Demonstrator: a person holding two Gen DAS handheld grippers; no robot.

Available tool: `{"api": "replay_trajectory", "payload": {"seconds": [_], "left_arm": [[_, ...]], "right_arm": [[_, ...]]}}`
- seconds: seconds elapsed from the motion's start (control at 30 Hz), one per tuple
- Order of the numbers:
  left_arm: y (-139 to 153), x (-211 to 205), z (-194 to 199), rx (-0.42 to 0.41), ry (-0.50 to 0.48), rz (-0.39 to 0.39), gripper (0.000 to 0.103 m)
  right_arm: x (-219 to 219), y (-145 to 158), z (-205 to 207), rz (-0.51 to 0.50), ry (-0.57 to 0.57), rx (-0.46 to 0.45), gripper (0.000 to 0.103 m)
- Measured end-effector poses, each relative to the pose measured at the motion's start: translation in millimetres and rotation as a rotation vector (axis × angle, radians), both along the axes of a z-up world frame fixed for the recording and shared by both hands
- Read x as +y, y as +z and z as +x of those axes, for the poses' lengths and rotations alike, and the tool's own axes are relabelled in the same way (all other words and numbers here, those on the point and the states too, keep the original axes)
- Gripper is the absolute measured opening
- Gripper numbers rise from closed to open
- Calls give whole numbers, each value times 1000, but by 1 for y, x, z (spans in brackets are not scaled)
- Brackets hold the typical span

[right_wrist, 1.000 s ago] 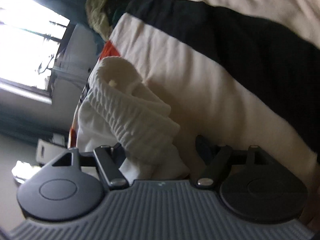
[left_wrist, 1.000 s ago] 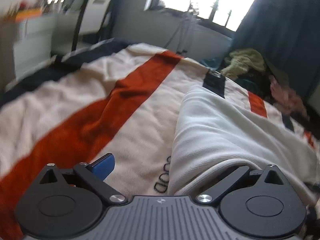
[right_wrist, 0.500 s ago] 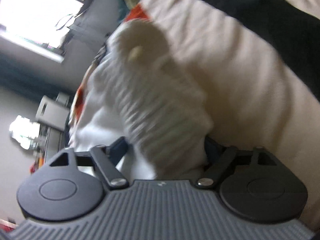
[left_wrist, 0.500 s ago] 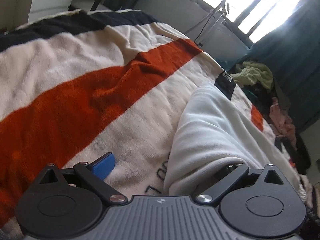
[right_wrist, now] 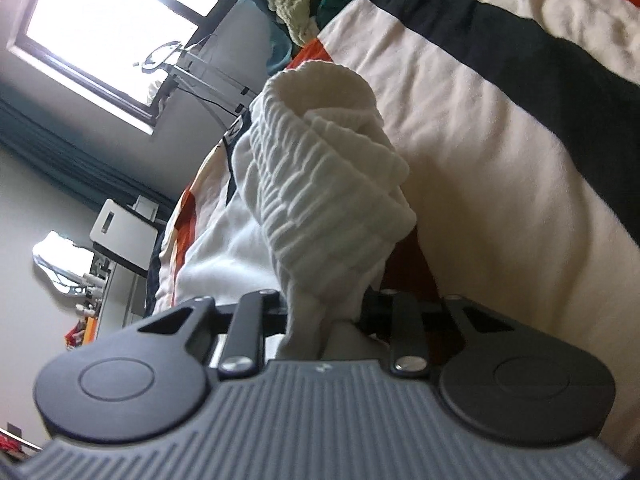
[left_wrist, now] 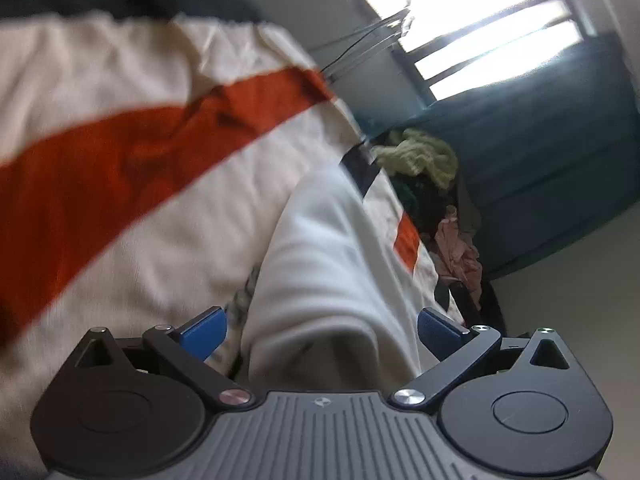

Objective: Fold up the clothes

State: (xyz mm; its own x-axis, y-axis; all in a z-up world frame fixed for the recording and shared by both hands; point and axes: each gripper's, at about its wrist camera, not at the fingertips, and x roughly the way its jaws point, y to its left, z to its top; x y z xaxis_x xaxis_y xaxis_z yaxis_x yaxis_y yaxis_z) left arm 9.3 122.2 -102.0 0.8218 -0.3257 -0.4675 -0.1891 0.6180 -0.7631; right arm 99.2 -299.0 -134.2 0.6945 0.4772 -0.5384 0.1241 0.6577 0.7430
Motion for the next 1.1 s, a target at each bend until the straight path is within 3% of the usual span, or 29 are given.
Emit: {"api": "replay_trajectory", "payload": {"seconds": [0.03, 0.1, 0.23, 0.4, 0.53, 0.8, 1.1], "left_arm": [[-4, 0, 4, -5, -7, -21, 102], [-11, -1, 14, -5, -20, -62, 102], [-31, -5, 42, 75, -41, -100, 96], [-35, -10, 58, 102, -52, -21, 62], [-26, -12, 54, 85, -64, 8, 45], [36, -40, 50, 23, -125, 32, 39], [119, -141, 102, -9, -239, 49, 38]], "right_arm": [[0, -1, 0, 6, -3, 6, 29], [1, -3, 0, 6, -6, 12, 30], [7, -2, -1, -32, -1, 9, 31], [6, -2, -5, -36, 3, -17, 30], [4, 4, -13, -17, -14, -43, 28], [-19, 55, -30, -20, -28, -111, 28], [-109, 124, -19, 34, -121, -153, 28]]}}
